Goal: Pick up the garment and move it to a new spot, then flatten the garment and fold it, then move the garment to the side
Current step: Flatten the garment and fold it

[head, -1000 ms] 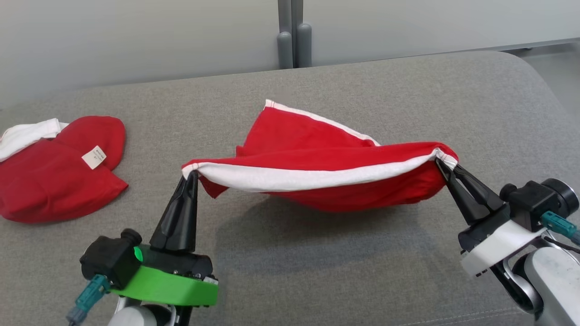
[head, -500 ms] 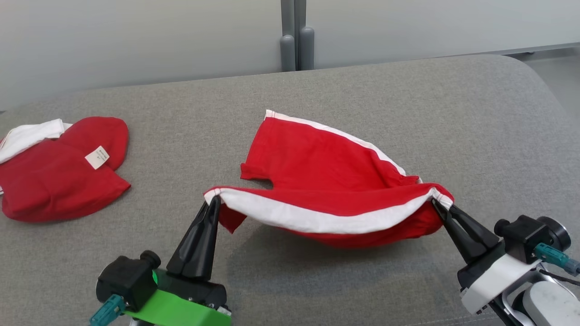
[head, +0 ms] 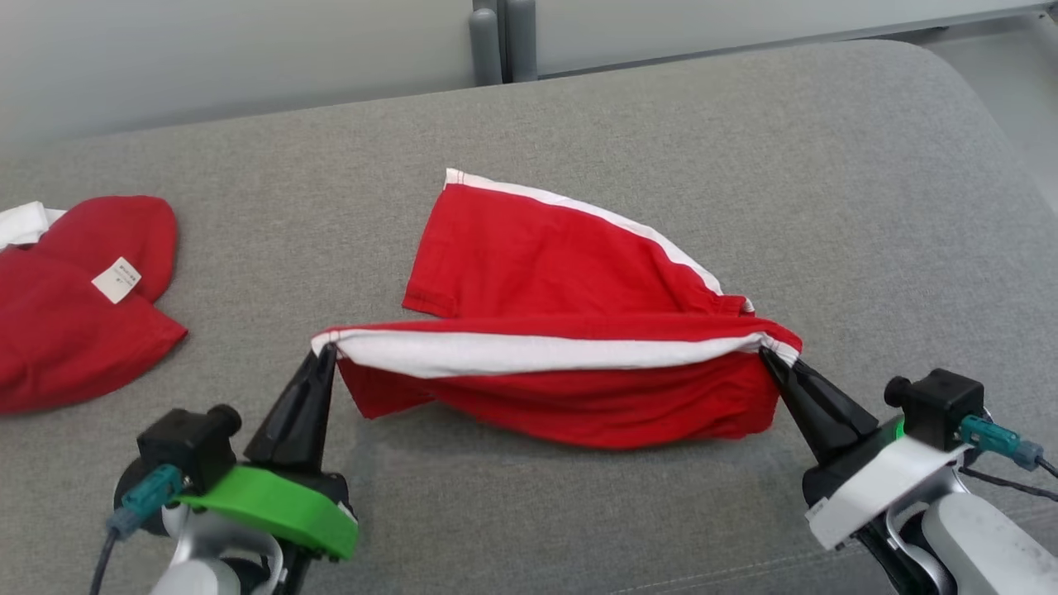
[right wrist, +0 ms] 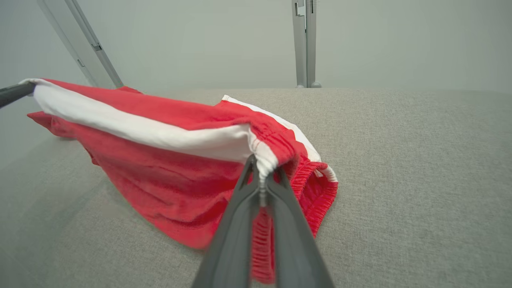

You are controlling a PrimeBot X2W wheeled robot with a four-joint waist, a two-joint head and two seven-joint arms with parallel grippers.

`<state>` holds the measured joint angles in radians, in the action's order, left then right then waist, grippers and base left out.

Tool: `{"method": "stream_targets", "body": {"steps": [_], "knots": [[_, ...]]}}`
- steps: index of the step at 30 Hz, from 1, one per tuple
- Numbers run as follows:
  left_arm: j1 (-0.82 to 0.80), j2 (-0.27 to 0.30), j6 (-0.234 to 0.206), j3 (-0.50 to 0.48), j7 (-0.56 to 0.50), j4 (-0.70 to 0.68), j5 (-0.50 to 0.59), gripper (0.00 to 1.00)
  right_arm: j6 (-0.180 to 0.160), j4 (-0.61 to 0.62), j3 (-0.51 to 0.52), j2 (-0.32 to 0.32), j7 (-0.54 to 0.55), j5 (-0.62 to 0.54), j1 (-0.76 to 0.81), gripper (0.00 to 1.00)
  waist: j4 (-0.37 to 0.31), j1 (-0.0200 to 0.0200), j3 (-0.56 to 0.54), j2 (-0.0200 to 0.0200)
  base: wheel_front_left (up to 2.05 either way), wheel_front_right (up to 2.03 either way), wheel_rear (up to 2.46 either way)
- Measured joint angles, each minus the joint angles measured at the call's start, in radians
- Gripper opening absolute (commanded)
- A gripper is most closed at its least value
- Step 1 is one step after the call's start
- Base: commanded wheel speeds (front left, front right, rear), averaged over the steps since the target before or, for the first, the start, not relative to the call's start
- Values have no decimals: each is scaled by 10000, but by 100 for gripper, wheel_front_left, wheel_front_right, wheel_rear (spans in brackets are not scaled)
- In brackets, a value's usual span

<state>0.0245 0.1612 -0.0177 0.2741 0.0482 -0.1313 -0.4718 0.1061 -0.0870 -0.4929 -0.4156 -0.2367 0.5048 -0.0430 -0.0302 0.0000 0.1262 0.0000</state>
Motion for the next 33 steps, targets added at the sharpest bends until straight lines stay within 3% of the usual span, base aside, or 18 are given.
{"method": "stream_targets", "body": {"steps": [9,18,33], "knots": [[-2590,522,278,-178,-980,796,61,0,81,-128,-268,508,282,476,-1254,0,-589,0,914,0,0,0,0],[-5071,543,531,-40,-2188,2648,96,0,107,-826,-445,1407,362,1014,-2237,0,-1413,0,2133,0,0,0,0],[-7354,520,763,-27,-2272,4876,468,0,169,-2134,-516,2075,173,1185,-3752,0,-2276,1,3676,0,0,0,0]]}}
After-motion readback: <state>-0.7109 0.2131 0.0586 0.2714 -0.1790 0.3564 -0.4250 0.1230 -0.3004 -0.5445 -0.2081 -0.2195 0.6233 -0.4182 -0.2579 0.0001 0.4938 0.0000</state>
